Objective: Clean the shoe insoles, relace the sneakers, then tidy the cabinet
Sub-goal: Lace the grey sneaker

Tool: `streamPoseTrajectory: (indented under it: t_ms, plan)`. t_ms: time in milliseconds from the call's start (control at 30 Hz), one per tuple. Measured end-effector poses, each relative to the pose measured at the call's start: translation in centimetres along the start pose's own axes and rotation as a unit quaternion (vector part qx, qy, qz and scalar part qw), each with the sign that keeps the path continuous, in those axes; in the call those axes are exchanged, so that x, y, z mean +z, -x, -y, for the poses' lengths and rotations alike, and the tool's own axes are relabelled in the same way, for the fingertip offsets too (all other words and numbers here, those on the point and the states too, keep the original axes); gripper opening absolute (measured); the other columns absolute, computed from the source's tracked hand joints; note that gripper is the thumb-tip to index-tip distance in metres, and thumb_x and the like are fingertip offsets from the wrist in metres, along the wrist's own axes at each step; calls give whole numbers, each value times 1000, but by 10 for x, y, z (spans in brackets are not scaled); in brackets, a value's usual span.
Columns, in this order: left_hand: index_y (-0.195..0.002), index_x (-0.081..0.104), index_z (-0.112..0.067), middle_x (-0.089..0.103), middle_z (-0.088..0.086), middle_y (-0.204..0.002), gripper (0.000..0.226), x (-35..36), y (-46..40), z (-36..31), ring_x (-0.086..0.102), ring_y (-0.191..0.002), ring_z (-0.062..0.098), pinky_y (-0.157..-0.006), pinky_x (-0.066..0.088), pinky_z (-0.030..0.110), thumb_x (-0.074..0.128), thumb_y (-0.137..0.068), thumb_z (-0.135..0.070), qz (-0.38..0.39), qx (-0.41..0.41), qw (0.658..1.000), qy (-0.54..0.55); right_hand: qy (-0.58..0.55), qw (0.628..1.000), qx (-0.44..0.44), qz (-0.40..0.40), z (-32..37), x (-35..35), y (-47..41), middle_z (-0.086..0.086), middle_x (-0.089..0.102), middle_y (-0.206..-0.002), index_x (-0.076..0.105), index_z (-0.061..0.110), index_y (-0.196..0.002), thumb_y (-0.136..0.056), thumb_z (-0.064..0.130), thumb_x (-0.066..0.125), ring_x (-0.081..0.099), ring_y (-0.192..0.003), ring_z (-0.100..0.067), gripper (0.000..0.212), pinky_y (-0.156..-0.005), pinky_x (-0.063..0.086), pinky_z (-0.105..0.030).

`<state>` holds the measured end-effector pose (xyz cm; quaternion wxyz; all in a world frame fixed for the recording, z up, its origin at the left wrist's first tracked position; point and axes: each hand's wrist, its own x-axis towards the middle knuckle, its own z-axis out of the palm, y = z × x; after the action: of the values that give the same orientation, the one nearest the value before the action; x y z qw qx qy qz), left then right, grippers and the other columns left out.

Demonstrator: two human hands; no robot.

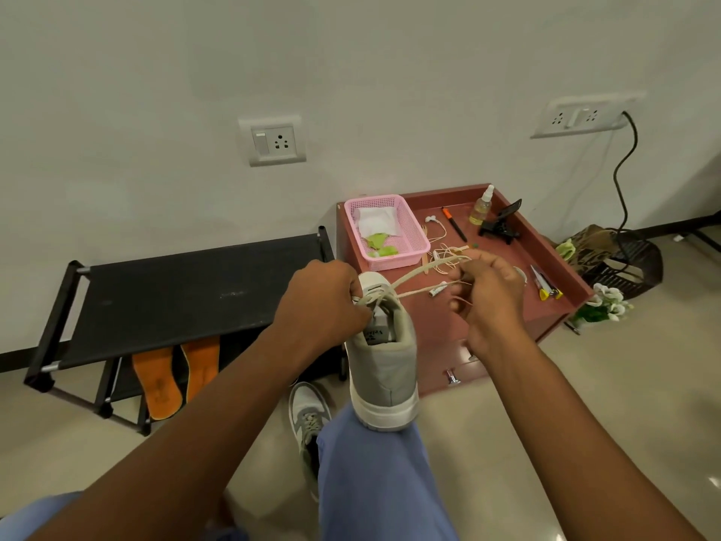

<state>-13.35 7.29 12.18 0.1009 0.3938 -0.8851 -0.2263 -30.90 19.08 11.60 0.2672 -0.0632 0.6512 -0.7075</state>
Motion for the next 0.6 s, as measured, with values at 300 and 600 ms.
streamPoseTrajectory:
  t_ms: [300,600]
  plan:
    - [-101,71,-25,70,-7,-91,22,4,-2,-3,65,-75,11,-76,60,26,79,-84,-37,11,-2,1000,-17,272,959,60,-43,-16,-24,-11,-10,64,-103,55,25,-107,-71,29,62,64,-73,-24,37,-61,52,-36]
    - [-97,69,-24,70,-4,-94,15,17,-5,-3,63,-80,14,-75,59,30,75,-85,-31,-43,22,998,-35,510,821,-222,130,-21,21,19,13,71,-85,72,31,-85,-89,30,66,66,-79,-12,7,-72,57,-34]
